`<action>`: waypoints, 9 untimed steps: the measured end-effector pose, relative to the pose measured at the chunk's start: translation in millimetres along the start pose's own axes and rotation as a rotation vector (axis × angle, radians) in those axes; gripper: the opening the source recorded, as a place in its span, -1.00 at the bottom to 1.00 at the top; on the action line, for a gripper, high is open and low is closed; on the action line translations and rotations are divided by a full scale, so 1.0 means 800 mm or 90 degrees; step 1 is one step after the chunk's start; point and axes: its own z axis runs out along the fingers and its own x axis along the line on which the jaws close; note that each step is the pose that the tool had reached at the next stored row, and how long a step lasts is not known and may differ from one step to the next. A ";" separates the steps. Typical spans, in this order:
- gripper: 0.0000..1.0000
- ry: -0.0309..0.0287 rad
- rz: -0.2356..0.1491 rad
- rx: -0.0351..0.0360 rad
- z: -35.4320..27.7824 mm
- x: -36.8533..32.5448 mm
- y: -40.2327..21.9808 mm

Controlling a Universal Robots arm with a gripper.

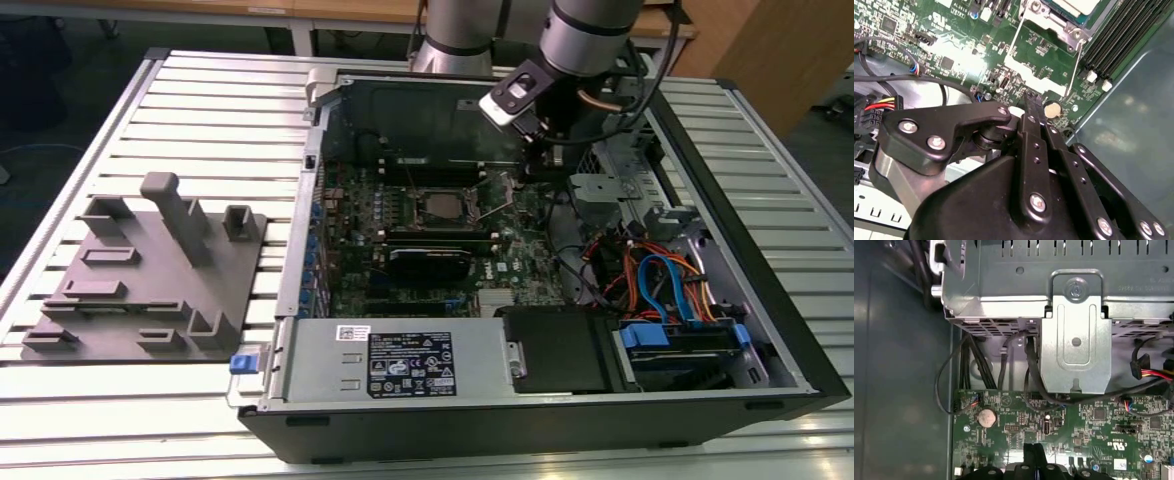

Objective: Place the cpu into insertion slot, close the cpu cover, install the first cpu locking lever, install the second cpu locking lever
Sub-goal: 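Close the cpu cover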

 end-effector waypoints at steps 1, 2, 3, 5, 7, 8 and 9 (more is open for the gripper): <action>-0.79 0.0000 0.000 0.0002 0.0009 0.0000 0.0008; -0.79 0.0000 0.000 0.0005 0.0020 -0.0001 0.0018; -0.79 0.0000 0.000 0.0007 0.0032 -0.0001 0.0027; -0.79 0.0000 0.000 0.0011 0.0063 -0.0003 0.0040; -0.79 0.0000 0.000 0.0013 0.0106 -0.0005 0.0048; -0.79 0.0000 0.000 0.0013 0.0128 -0.0006 0.0048; -0.79 0.0000 0.000 0.0013 0.0151 -0.0007 0.0048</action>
